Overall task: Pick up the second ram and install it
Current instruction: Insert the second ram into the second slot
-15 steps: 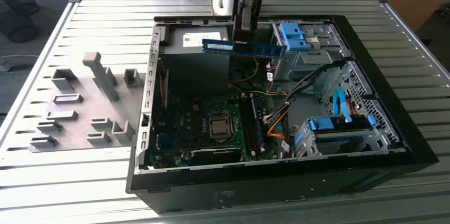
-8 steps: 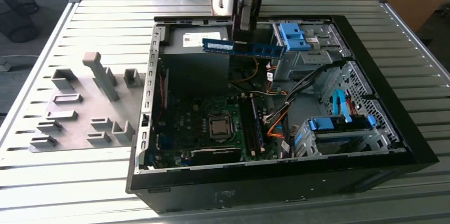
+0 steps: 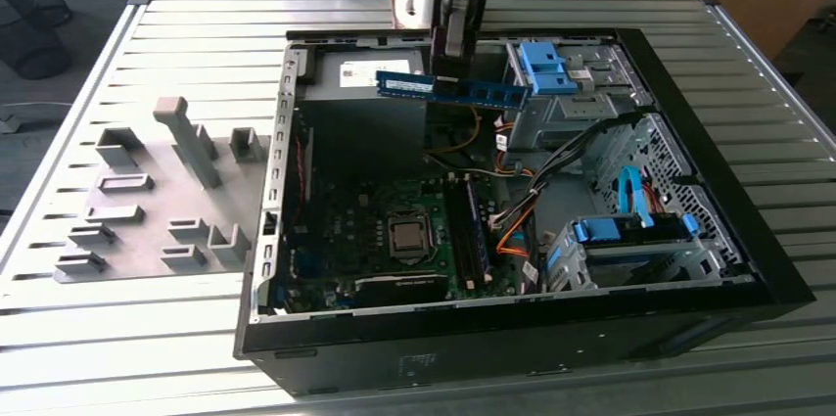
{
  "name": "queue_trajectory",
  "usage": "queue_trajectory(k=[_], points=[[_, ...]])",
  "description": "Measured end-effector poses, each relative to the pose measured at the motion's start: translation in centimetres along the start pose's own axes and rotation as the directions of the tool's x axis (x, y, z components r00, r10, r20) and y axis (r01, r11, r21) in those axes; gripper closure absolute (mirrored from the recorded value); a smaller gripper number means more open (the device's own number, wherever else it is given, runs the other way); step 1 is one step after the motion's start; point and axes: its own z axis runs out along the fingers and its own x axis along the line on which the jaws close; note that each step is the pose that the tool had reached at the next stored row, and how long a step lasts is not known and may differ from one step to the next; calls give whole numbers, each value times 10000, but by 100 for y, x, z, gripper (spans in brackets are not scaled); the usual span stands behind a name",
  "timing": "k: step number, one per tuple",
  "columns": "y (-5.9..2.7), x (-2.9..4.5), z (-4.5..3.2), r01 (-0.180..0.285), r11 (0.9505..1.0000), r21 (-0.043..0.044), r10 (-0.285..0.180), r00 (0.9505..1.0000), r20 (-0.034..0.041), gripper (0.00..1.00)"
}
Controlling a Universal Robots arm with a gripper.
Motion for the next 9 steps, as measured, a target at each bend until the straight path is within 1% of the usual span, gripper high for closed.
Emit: queue_trajectory(k=[9], points=[[0,0,0,-6,10000,0,6,10000,0,86]])
